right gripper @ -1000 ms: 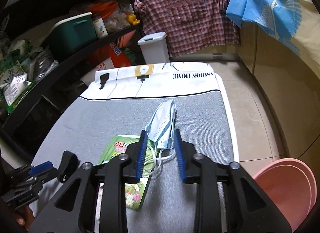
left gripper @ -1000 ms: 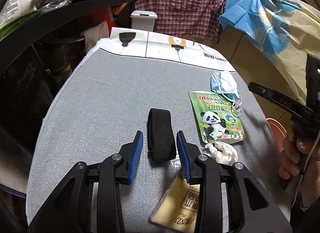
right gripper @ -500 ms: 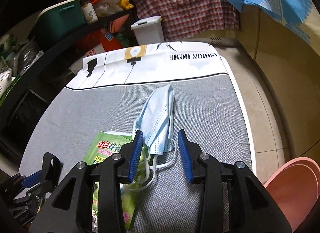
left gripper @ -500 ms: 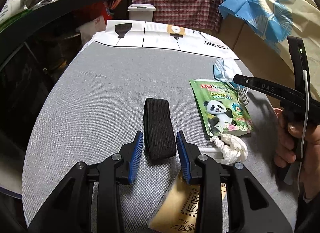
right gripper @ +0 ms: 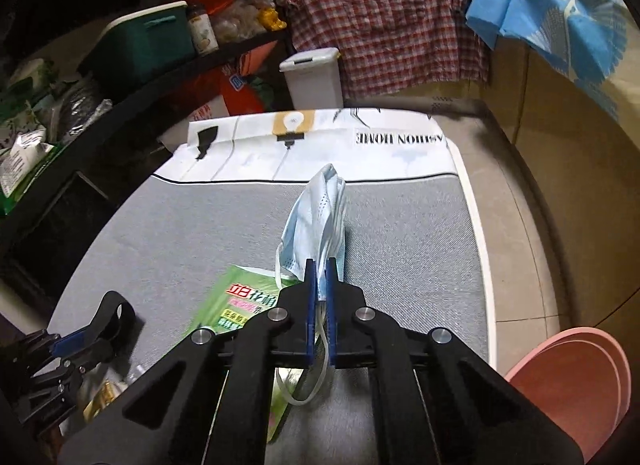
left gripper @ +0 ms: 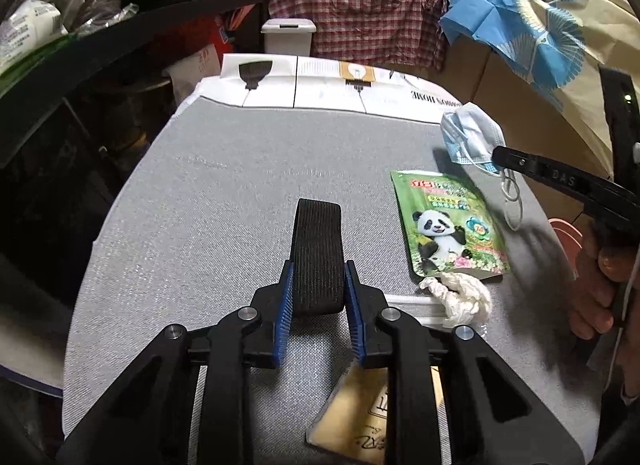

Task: Collect trash
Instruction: 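Close the left tool on the black elastic band while the right tool grasps the blue face mask, then carry the elastic band with the left tool while the right tool carries the mask over the bucket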

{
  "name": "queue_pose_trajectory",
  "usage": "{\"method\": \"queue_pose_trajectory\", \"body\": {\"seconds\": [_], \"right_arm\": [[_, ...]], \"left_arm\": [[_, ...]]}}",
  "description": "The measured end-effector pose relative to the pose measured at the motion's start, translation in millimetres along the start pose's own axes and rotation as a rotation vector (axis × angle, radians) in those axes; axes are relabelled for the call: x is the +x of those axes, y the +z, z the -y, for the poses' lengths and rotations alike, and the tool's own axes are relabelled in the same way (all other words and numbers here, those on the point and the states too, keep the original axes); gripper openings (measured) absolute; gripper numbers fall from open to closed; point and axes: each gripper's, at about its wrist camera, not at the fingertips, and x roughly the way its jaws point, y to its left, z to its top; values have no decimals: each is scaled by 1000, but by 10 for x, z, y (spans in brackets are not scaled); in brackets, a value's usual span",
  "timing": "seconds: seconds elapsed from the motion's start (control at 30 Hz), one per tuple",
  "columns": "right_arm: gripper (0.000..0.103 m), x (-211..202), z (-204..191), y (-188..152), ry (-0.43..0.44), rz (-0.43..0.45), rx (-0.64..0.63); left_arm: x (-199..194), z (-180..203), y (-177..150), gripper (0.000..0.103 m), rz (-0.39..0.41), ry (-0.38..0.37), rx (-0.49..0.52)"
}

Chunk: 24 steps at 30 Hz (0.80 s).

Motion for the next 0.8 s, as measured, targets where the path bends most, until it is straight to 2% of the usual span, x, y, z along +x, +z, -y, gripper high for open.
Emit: {"method": "queue_pose_trajectory", "body": {"seconds": [0.37, 0.57, 0.8], "right_arm": [[5, -774, -93, 8, -20, 79, -25], [5, -1254, -110, -96, -61, 112, -40], [5, -1775, -37, -218, -83, 154, -25]], "left_arm": [[-425, 174, 2, 24, 71, -25, 8], [-597, 258, -64, 24, 81, -48, 8], [-806, 545, 0, 24, 122, -82, 29]]}}
